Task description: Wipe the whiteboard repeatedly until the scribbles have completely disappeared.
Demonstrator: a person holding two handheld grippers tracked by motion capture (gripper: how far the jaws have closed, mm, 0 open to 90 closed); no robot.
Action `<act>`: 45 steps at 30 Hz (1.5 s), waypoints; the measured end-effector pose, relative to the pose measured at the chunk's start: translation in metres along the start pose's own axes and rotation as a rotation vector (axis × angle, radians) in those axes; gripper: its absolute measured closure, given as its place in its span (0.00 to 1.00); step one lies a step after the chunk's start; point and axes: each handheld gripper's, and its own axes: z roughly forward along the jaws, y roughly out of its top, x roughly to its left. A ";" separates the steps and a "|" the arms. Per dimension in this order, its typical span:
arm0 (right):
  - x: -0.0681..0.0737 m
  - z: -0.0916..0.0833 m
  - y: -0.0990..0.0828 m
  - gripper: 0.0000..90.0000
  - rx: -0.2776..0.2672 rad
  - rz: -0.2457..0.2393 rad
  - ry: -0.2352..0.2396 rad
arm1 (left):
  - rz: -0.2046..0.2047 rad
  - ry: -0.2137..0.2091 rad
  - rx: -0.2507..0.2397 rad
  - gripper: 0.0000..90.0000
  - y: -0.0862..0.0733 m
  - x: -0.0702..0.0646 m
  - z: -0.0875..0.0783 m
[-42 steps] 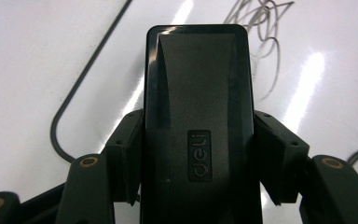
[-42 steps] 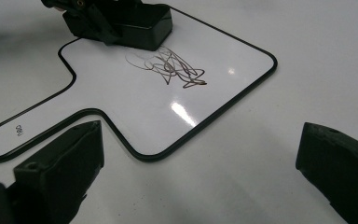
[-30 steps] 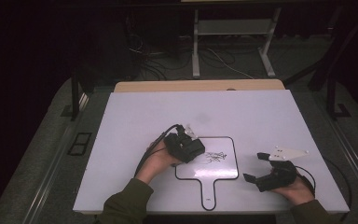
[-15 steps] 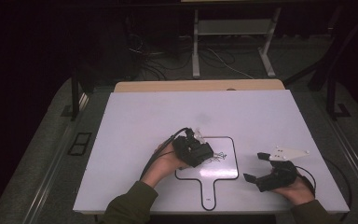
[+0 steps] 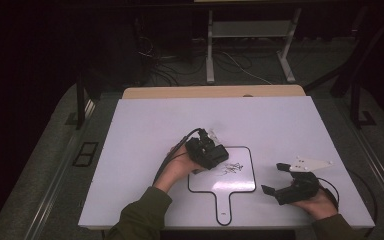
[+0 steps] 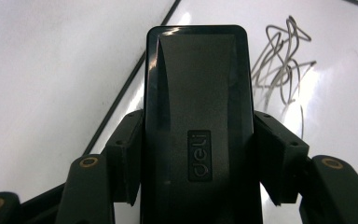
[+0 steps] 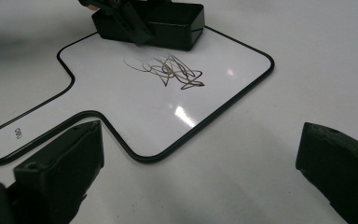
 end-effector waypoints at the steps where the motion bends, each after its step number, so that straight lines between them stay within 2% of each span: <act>1: 0.000 0.000 0.000 0.00 0.000 0.001 0.000 | -0.005 -0.004 -0.002 0.43 0.002 0.000 0.000; 3: 0.000 0.000 0.000 0.00 0.000 0.000 0.002 | 0.018 -0.008 0.008 0.43 0.006 0.001 0.000; 4: 0.000 0.001 0.000 0.00 0.000 -0.001 0.002 | 0.047 -0.001 0.006 0.43 0.009 0.002 0.001; 8: 0.001 0.000 0.000 0.00 -0.001 -0.004 0.003 | 0.065 -0.008 0.024 0.43 0.016 0.001 0.007; 9: 0.000 0.000 0.000 0.00 0.000 -0.003 0.002 | 0.055 -0.014 0.024 0.43 0.017 0.000 0.009; 12: 0.000 0.001 0.000 0.00 0.001 0.001 0.004 | 0.056 -0.021 0.021 0.43 0.021 -0.001 0.013; 13: 0.000 0.001 0.000 0.00 0.002 0.001 0.003 | 0.070 -0.022 0.028 0.43 0.022 0.000 0.013; 15: 0.000 0.001 0.000 0.00 0.000 0.001 0.004 | 0.062 -0.023 0.033 0.43 0.025 -0.002 0.015; 16: 0.000 0.000 0.000 0.00 0.001 0.002 0.004 | 0.077 -0.021 0.038 0.43 0.026 -0.002 0.015; 26: 0.001 0.001 0.000 0.00 0.000 0.001 0.005 | 0.124 -0.046 0.037 0.43 0.034 -0.023 0.020; 27: 0.001 0.001 0.000 0.00 0.001 0.001 0.005 | 0.150 -0.041 0.038 0.43 0.035 -0.024 0.020; 34: 0.001 0.001 0.000 0.00 0.000 0.002 0.005 | 0.156 -0.060 0.034 0.43 0.037 -0.039 0.022; 40: 0.001 0.001 0.000 0.00 0.000 0.000 0.004 | 0.181 -0.091 0.020 0.43 0.040 -0.054 0.025; 42: 0.001 0.001 0.000 0.00 0.000 0.002 0.004 | 0.188 -0.084 0.021 0.43 0.041 -0.054 0.025; 45: 0.001 0.000 0.000 0.00 -0.001 -0.001 0.004 | 0.169 -0.085 0.020 0.43 0.042 -0.049 0.026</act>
